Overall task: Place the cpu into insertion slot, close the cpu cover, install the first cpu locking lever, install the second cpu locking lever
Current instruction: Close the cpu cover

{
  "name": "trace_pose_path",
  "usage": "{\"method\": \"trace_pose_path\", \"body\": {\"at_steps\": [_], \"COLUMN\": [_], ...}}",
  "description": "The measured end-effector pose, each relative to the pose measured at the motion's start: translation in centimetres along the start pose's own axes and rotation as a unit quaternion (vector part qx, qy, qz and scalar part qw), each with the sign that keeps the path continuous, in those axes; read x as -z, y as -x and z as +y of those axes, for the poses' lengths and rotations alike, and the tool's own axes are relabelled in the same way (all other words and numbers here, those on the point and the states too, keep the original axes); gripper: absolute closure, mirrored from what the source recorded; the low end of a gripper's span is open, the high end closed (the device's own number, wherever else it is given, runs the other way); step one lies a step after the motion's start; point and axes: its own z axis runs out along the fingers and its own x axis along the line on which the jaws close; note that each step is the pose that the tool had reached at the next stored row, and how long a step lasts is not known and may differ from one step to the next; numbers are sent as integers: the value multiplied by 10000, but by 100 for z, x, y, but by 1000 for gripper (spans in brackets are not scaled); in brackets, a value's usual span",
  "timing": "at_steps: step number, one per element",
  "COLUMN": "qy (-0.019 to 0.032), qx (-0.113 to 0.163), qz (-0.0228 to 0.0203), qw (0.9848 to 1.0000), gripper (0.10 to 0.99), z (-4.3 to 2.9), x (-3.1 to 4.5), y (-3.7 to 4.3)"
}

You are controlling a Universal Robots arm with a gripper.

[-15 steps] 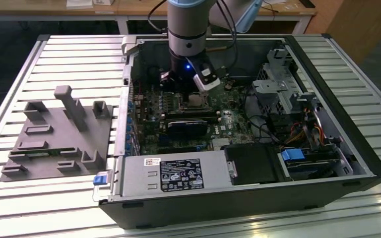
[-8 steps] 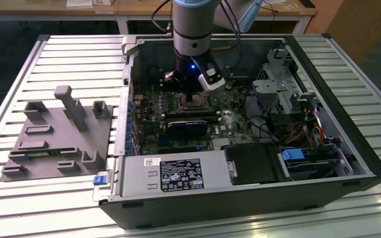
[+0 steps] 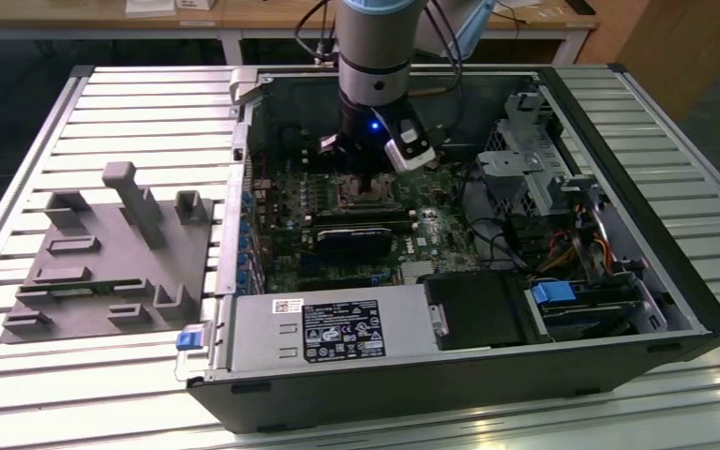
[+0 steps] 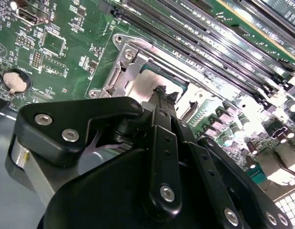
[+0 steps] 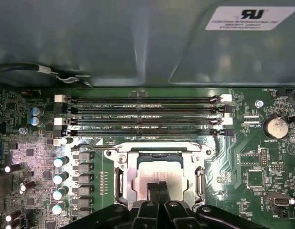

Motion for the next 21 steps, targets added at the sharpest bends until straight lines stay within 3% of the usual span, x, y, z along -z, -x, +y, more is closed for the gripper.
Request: {"method": "trace_pose_path", "body": {"at_steps": [7, 21], "qy": [-1, 0], "qx": [-3, -2], "qz": [21, 21], "qw": [10000, 10000], "gripper": [984, 984], "z": [6, 31], "x": [39, 304], "y": [17, 23]}}
